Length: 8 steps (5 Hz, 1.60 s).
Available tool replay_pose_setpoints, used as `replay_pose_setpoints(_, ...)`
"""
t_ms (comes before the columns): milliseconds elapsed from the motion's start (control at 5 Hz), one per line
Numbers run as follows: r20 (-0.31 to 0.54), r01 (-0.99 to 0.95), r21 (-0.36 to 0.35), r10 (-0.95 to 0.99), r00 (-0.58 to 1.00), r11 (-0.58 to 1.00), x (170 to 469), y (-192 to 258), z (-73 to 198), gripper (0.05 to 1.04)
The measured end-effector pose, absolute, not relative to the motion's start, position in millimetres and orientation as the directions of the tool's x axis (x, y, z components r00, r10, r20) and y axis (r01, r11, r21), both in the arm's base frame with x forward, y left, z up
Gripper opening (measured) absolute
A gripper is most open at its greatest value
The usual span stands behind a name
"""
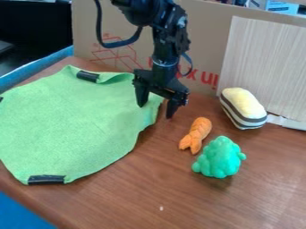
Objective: Fold the cloth from right to left
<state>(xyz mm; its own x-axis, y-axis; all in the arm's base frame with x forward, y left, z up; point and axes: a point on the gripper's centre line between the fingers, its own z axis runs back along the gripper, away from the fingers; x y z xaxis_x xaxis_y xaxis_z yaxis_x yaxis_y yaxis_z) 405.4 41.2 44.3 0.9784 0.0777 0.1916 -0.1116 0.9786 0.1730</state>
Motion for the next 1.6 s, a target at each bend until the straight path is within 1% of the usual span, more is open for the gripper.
replay_pose_setpoints(200,0.191,-0.133,0.195,0.095,0.977,0.972,407.5,45.3,40.1,0.958)
replay_pose_setpoints(400,0.215,-0.150,0.213,0.104,0.971,0.965,411.3,49.0,38.3,0.679)
replay_pose_setpoints(600,0.217,-0.153,0.201,0.108,0.970,0.968,411.3,53.1,37.7,0.379)
replay_pose_setpoints(800,0.205,-0.158,0.142,0.127,0.971,0.977,406.8,67.1,40.4,0.169)
replay_pose_setpoints(1000,0.217,-0.190,0.063,0.172,0.961,0.980,398.8,96.1,58.0,0.078)
replay_pose_setpoints(1200,0.185,-0.215,-0.012,0.214,0.959,0.976,384.2,129.1,61.6,0.068)
replay_pose_setpoints(1400,0.186,-0.247,-0.028,0.247,0.951,0.969,377.2,162.9,72.4,0.068)
replay_pose_setpoints(1600,0.130,-0.292,-0.024,0.293,0.947,0.956,365.4,197.0,56.5,0.068)
